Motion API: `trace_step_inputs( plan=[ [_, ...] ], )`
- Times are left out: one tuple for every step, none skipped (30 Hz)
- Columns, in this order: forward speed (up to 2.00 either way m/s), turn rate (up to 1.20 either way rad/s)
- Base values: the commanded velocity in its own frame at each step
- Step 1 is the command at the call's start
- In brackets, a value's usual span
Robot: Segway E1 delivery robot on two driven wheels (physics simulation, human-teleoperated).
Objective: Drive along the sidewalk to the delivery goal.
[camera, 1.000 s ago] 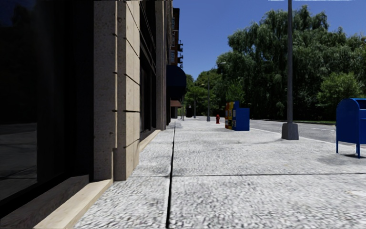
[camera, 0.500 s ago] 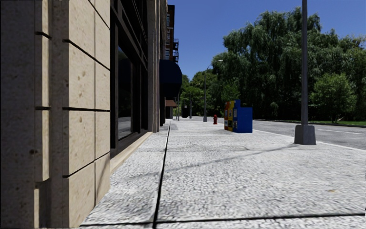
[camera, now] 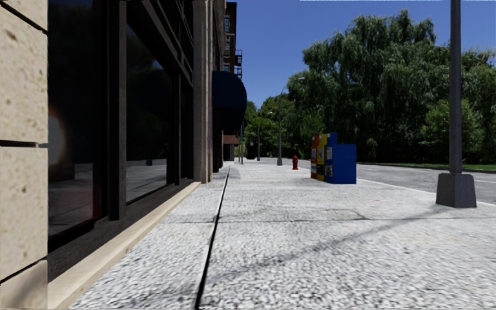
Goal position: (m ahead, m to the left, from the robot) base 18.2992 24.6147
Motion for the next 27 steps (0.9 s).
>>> trace_step_inputs(
  plan=[
    [2.00,0.00],
    [2.00,0.00],
    [2.00,0.05],
    [2.00,0.05],
    [2.00,0.11],
    [2.00,0.15],
    [2.00,0.16],
    [2.00,0.16],
    [2.00,0.17],
    [2.00,0.17],
    [2.00,0.17],
    [2.00,0.17],
    [2.00,0.17],
    [2.00,0.19],
    [2.00,0.21],
    [2.00,0.22],
    [2.00,0.22],
    [2.00,0.22],
    [2.00,0.23],
    [2.00,0.23],
    [2.00,0.23],
    [2.00,0.23],
    [2.00,0.24],
    [2.00,0.27],
    [2.00,0.27],
    [2.00,0.27],
    [2.00,0.26]
  ],
)
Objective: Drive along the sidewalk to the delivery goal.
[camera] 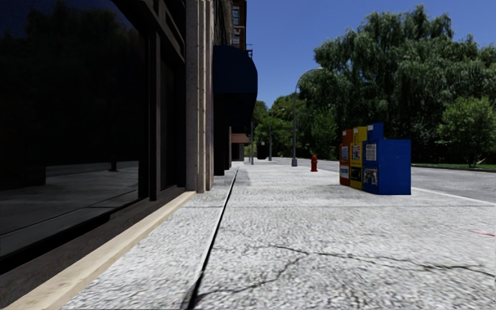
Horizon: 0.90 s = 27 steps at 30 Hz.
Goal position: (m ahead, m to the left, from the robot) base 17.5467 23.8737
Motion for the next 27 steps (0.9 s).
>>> trace_step_inputs(
  plan=[
    [2.00,0.00],
    [2.00,0.00],
    [2.00,0.00],
    [2.00,0.00],
    [2.00,0.00],
    [2.00,0.00],
    [2.00,0.00],
    [2.00,0.00],
    [2.00,0.00],
    [2.00,0.00],
    [2.00,0.00],
    [2.00,0.00],
    [2.00,0.00],
    [2.00,0.00],
    [2.00,0.00],
    [2.00,0.00],
    [2.00,0.00],
    [2.00,0.00],
    [2.00,0.00],
    [2.00,0.00],
    [2.00,0.00],
    [2.00,0.00],
    [2.00,0.00],
    [2.00,0.00],
    [2.00,0.00],
    [2.00,0.00],
    [2.00,0.00]
  ],
)
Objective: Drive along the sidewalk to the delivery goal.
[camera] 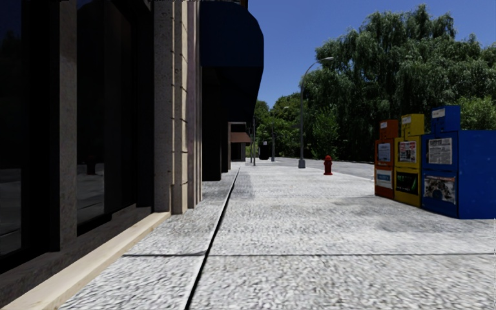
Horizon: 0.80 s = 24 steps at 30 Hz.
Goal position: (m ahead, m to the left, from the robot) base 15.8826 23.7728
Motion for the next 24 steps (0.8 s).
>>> trace_step_inputs(
  plan=[
    [2.00,0.00],
    [2.00,0.00],
    [2.00,0.00],
    [2.00,0.00],
    [2.00,0.00],
    [2.00,0.00],
    [2.00,0.00],
    [2.00,0.00],
    [2.00,0.00],
    [2.00,0.00],
    [2.00,0.00],
    [2.00,0.00],
    [2.00,0.00],
    [2.00,0.00],
    [2.00,0.00],
    [2.00,0.00],
    [2.00,0.00],
    [2.00,0.00],
    [2.00,0.00],
    [2.00,0.00],
    [2.00,0.00],
    [2.00,0.00],
    [2.00,0.00],
    [2.00,0.00]
  ],
)
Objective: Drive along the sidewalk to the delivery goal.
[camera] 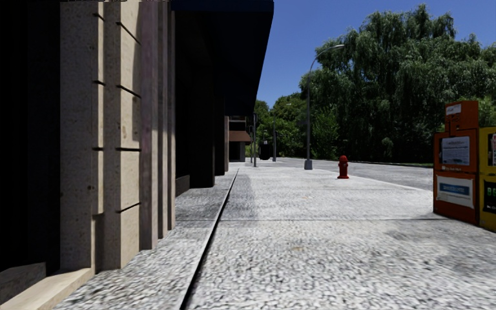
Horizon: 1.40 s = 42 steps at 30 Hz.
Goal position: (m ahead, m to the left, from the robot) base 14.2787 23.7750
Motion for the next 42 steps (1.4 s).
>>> trace_step_inputs(
  plan=[
    [2.00,0.00],
    [2.00,0.00],
    [2.00,0.00],
    [2.00,0.00],
    [2.00,0.00],
    [2.00,0.00],
    [2.00,0.00],
    [2.00,0.00],
    [2.00,0.00],
    [2.00,0.00],
    [2.00,0.00],
    [2.00,0.00],
    [2.00,0.00],
    [2.00,0.00],
    [2.00,0.00],
    [2.00,0.00],
    [2.00,0.00],
    [2.00,0.00],
    [2.00,0.00],
    [2.00,0.00],
    [2.00,0.00],
    [2.00,0.00],
    [2.00,0.00],
    [2.00,0.00],
    [2.00,0.00],
    [2.00,0.00],
    [2.00,0.00],
    [2.00,0.00],
    [2.00,0.00],
    [2.00,0.00],
    [2.00,0.00],
    [2.00,0.00],
    [2.00,0.00],
    [2.00,0.00],
    [2.00,0.00],
    [2.00,0.00],
    [2.00,0.00],
    [2.00,0.00],
    [2.00,0.00],
    [2.00,0.00],
    [2.00,0.00],
    [2.00,0.00]
  ],
)
